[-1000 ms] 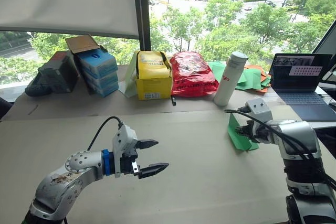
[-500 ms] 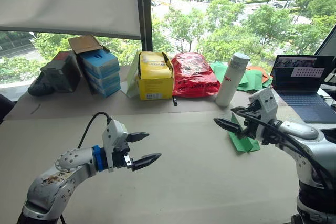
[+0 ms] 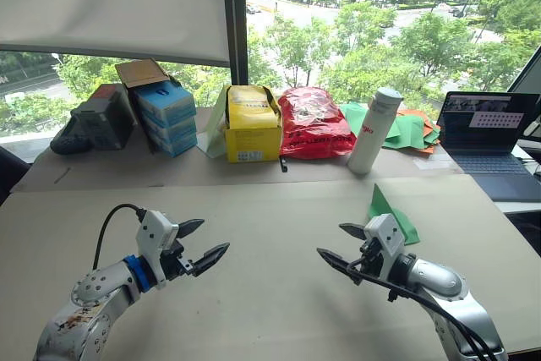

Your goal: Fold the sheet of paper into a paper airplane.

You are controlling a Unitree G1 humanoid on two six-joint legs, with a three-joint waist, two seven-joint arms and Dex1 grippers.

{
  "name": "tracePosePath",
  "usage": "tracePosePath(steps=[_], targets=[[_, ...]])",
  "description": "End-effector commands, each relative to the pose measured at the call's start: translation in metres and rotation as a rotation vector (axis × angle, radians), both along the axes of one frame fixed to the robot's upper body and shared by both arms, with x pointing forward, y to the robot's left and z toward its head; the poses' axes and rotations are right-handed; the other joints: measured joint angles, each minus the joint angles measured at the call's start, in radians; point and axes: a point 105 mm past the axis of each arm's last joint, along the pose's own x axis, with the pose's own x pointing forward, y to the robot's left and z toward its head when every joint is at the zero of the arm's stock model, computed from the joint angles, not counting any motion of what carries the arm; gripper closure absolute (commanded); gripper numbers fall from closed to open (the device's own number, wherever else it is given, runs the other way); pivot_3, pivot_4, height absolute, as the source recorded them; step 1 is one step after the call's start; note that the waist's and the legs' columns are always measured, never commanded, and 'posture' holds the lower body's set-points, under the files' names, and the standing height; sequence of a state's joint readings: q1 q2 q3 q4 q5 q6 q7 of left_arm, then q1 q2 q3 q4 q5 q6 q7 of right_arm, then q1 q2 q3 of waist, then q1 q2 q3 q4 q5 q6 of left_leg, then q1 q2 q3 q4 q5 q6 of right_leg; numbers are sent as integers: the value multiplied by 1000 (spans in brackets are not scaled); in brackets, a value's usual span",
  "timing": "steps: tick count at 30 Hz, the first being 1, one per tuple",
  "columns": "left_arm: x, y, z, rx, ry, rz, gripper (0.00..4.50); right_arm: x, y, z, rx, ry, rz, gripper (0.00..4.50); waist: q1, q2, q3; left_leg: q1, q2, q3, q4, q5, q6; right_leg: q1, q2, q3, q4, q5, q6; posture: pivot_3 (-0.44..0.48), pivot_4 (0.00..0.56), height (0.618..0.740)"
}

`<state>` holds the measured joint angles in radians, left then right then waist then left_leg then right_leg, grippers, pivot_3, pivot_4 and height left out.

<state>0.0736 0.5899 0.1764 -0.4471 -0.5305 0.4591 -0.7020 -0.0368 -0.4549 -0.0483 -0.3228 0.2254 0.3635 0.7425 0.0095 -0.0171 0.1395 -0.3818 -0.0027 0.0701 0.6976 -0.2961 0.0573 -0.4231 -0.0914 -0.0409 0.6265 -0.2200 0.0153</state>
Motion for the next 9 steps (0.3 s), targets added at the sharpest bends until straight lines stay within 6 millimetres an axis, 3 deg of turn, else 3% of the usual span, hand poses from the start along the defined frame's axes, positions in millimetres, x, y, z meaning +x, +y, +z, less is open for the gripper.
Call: tracePosePath(steps=[1,9], targets=[[-1,1,9,8,-49,-7,0,3,2,11,-5,-68,12,10,0,0,0,0,0,0,0,0,0,0,0,0,0,0,0,0,150,740],[-4,-1,5,19,-39,-16,0,2,5,10,3,-61,21,10,0,0,0,0,0,0,0,0,1,0,-1,0,0,0,0,0,150,740]])
